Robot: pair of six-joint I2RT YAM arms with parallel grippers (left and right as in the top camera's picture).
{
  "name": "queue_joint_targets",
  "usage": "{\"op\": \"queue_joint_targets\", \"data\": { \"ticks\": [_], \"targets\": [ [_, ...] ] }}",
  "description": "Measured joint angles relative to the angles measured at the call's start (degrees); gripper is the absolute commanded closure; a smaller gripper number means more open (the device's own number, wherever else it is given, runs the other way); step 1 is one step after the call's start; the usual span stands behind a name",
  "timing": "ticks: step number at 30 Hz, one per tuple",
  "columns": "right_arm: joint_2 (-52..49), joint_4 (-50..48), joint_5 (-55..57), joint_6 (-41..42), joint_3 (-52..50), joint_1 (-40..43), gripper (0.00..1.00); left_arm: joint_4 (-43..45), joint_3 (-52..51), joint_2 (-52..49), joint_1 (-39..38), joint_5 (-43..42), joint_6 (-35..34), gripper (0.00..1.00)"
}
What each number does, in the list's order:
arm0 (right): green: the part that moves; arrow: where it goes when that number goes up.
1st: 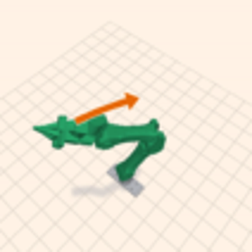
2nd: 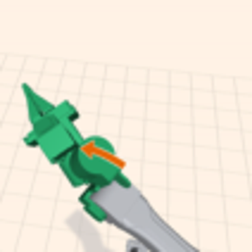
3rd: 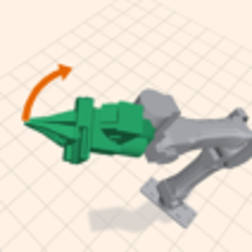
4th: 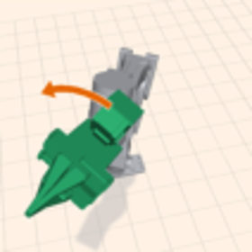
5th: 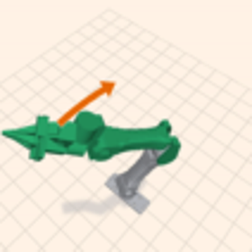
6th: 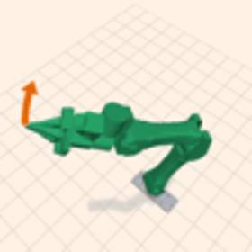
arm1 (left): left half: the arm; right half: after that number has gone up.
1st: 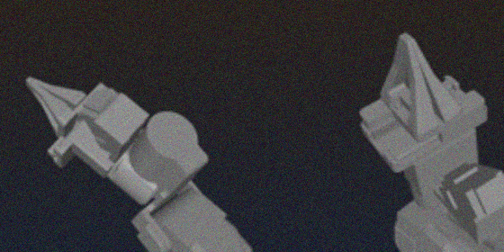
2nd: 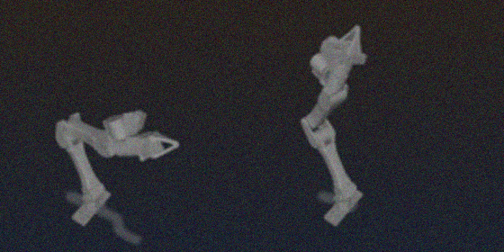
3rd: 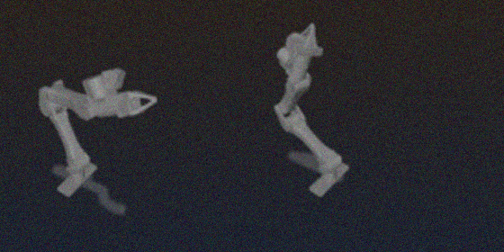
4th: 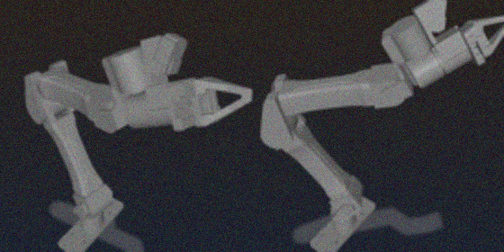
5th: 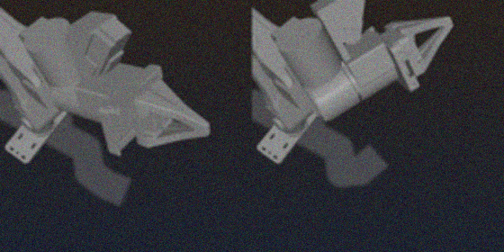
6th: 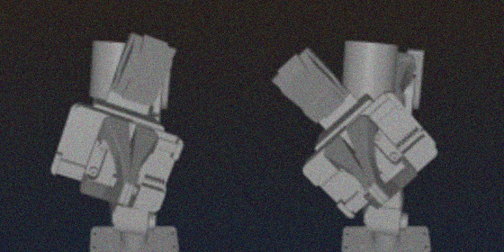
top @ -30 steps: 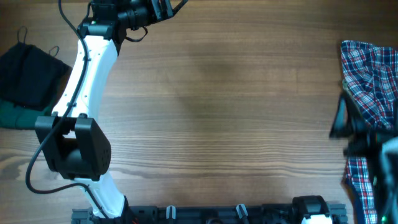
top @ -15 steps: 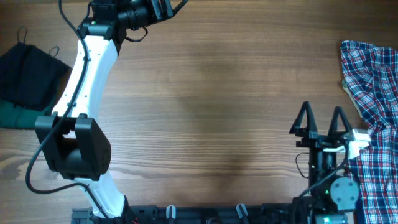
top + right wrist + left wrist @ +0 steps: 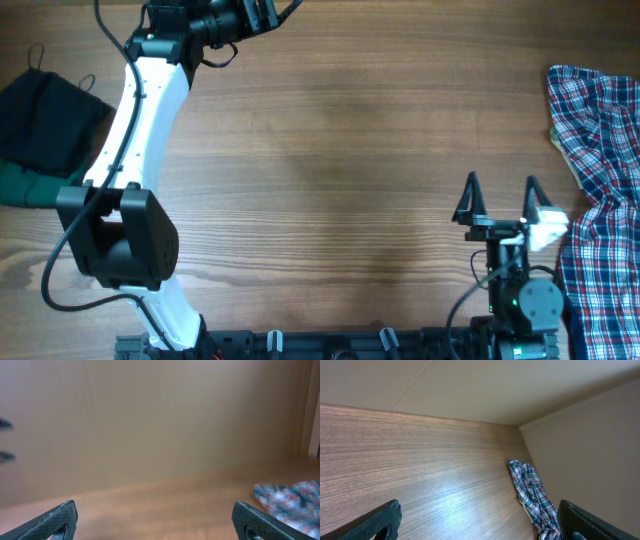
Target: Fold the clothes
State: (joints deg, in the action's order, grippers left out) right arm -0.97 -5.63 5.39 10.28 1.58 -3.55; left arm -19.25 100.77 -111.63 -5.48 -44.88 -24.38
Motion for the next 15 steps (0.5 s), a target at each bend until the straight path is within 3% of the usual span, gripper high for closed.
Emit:
{"op": "queue_joint_targets", "data": {
  "ticks": [2,15],
  "targets": [
    [0.04,5.27,-0.28,-0.15,-1.25,0.00,0.00,0.00,-0.02,0.00,0.00,-0.02,0.00,0.00],
    [0.09,5.18,-0.46,-0.15,-1.22,0.00,0.00,0.02,-0.02,0.00,0.00,0.00,0.00,0.00]
  ]
}}
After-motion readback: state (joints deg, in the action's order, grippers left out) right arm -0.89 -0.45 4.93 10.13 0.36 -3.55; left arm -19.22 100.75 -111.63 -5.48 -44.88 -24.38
